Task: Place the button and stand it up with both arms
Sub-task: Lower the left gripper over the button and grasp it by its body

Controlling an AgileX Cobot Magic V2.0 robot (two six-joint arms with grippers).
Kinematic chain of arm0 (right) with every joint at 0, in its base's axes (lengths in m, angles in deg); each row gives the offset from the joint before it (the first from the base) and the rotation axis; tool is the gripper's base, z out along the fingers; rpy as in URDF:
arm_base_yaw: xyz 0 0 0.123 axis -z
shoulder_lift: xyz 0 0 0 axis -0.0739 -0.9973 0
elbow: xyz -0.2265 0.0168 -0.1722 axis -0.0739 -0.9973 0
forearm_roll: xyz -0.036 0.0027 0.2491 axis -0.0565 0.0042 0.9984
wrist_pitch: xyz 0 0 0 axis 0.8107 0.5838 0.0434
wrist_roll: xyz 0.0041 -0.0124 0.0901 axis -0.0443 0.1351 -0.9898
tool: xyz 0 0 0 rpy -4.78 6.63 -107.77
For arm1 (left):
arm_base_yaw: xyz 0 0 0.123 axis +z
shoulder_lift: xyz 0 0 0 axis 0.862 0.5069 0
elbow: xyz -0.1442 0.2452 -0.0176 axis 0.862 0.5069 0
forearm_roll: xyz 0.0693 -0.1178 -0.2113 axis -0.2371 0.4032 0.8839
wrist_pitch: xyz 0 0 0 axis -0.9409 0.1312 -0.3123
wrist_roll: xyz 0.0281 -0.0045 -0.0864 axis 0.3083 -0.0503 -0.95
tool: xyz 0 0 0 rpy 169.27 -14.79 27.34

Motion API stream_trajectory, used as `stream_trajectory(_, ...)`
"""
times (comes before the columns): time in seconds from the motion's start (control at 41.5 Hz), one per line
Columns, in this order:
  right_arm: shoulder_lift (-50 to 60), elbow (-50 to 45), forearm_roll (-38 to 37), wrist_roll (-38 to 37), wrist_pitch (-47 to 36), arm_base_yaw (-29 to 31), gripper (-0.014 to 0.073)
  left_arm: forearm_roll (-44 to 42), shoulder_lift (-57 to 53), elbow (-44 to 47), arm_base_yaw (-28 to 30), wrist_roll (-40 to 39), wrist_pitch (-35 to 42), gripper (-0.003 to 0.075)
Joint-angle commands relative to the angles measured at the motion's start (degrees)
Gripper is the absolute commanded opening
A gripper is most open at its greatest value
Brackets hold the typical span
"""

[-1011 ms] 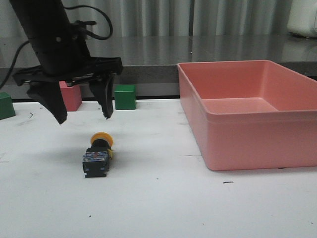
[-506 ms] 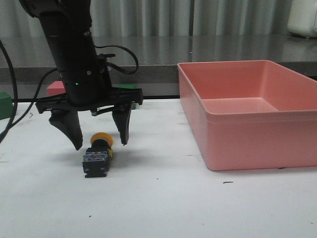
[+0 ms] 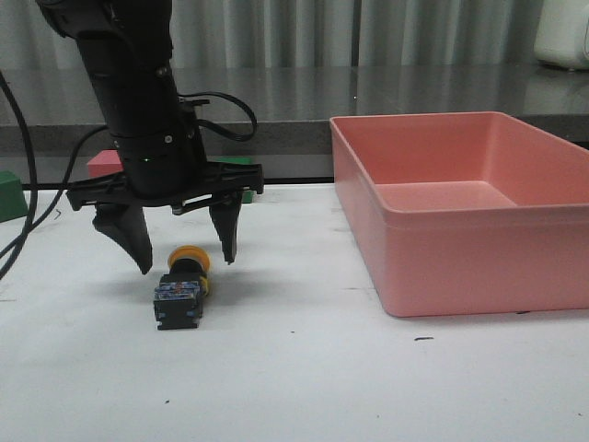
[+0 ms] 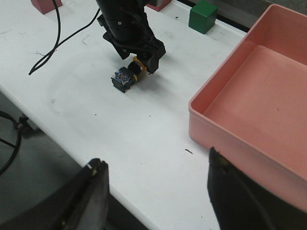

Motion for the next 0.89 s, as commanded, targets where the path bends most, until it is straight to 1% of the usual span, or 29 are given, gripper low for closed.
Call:
stream_trajectory(0.0,-0.01,1.28,0.11,0.38,-3.5,0.37,0.0468,-0.29,-2.84,-1.7,-0.29,-0.66,0.59,0.0566)
stream_trajectory(0.193,-0.01,1.28,0.11,0.38,-3.5,0.37,0.0468,-0.29,-0.86,-1.7,-0.29,-0.66,-1.6,0.0566)
stream_trajectory(0.409,-0.01,1.28,0.11,0.38,-3.5,0.37,0.0468,-0.12,-0.18,-1.7,-0.29,-0.55,-1.38,0.0566)
stream_trajectory(0.482,-0.01,1.28,0.11,0.38,-3.5,0.37,0.0468,0.2,-0.2,-1.7,-0.29,-0.55,-1.51,0.0544)
stream_trajectory(0.554,-0.01,1.28,0.11,0.38,-3.5,0.37,0.0468,1.09,-0.2,-1.7,-0.29,-0.4,-1.78,0.0477)
stream_trajectory(0.65,-0.01,1.28,0.11,0.38,-3.5,0.37,0.0468,2.39,-0.2,-1.7,-0.29,0.83,-2.07,0.0366)
stream_trajectory(0.794,-0.01,1.28,0.11,0.38,-3.5,0.37,0.0468,2.52,-0.2,-1.93,-0.29,1.02,-3.74,0.0253)
stream_trajectory(0.867,-0.01,1.28,0.11,0.38,-3.5,0.37,0.0468,2.25,-0.2,-2.59,-0.29,1.1,-4.96,0.0215)
